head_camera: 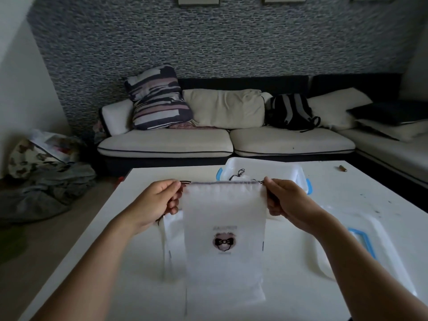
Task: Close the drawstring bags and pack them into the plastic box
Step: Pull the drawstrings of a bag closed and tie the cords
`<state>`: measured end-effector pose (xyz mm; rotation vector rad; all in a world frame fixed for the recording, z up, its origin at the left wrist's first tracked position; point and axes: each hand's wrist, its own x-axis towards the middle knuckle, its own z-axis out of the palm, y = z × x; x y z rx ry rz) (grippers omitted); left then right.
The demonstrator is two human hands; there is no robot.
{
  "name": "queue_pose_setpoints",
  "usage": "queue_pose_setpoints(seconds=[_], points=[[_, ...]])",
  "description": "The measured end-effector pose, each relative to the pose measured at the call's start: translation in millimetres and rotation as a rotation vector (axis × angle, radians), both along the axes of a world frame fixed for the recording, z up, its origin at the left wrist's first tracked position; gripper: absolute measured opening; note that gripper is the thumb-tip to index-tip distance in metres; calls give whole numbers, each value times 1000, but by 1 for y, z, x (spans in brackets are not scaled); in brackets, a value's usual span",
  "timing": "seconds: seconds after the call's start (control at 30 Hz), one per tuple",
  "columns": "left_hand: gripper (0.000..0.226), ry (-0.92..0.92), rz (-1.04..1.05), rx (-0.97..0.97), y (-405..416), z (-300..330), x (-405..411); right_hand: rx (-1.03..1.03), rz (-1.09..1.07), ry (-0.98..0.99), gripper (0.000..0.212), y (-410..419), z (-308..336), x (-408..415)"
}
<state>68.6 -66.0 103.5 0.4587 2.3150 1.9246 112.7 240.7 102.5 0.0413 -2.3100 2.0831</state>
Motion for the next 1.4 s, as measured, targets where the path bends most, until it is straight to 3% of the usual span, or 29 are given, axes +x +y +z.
queue_pose_setpoints(seconds=[0.13, 0.2, 0.3, 0.43, 0.53, 0.6, 0.77, 0.83, 0.87, 1.0, 1.17, 1.27, 1.4], points=[[29, 126, 163, -105, -11, -11, -14, 54, -22, 35, 45, 6, 0, -5], [27, 151, 298, -59, -15, -17, -21, 79, -113, 66, 42, 7, -4, -10], [34, 87, 412, 19, -19, -22, -30, -44, -185, 54, 40, 9, -7, -17], [34, 20, 370, 77, -17, -19, -30, -96, -62, -26, 44, 10, -5, -19], [25, 67, 306, -72, 0, -24, -23, 55, 2, -11, 46, 5, -6, -15], [42, 88, 197, -224, 13, -31, -18, 154, 29, 31, 47, 2, -6, -12], [115, 246, -42, -594, 33, -49, -11, 270, 41, 178, 48, -11, -1, -9], [116, 198, -71, -721, 38, -57, -10, 191, 24, 176, 45, -15, 1, -7], [105, 154, -70, -735, 39, -62, -12, 138, 21, 169, 43, -15, 2, -6], [16, 84, -58, -566, 39, -61, -19, -1, 18, 108, 36, -12, 0, -6], [31, 29, -87, -324, 29, -34, -13, -205, -171, -67, 34, 4, -1, -8], [41, 56, -24, -272, 20, -24, -11, -355, -185, -142, 27, 7, -1, -10], [51, -18, 74, -26, 16, -18, -12, -682, -159, -174, 35, 4, 2, -13]])
